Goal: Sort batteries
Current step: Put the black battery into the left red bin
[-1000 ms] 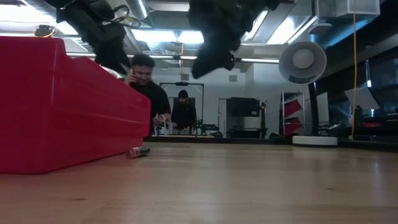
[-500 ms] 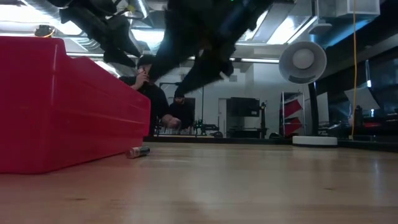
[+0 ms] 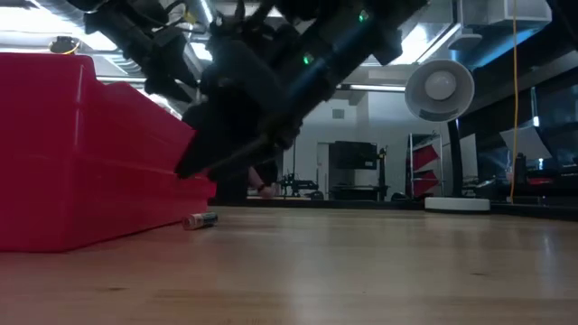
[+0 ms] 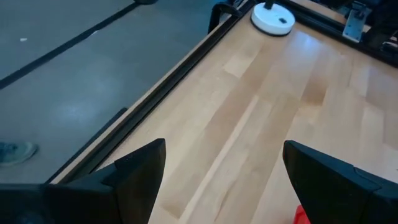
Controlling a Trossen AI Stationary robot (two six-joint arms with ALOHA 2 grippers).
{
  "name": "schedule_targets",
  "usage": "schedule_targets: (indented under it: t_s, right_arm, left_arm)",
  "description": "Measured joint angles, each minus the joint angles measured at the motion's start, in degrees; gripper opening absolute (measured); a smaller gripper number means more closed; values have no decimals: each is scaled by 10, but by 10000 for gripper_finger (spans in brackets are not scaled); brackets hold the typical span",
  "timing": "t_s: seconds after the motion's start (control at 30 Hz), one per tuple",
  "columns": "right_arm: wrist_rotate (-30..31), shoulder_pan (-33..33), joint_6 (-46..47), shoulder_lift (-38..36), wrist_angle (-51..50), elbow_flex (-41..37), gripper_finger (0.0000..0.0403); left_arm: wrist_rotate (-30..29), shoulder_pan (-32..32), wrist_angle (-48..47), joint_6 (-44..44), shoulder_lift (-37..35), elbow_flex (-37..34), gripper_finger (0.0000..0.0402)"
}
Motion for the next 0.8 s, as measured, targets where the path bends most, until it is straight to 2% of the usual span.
schedule_targets:
  t_s: [0.3,0.5,0.8]
  right_arm:
    - [33,-2,18,35,28,-1,358]
    - [94,-1,41,43,32,0,358]
    - [74,-2,49,56,36,-1,358]
  left_arm:
    - [-2,6,-19,6,0,0,313]
    - [-2,7,-19,7,0,0,313]
    - [-2,6,-19,8,0,0,313]
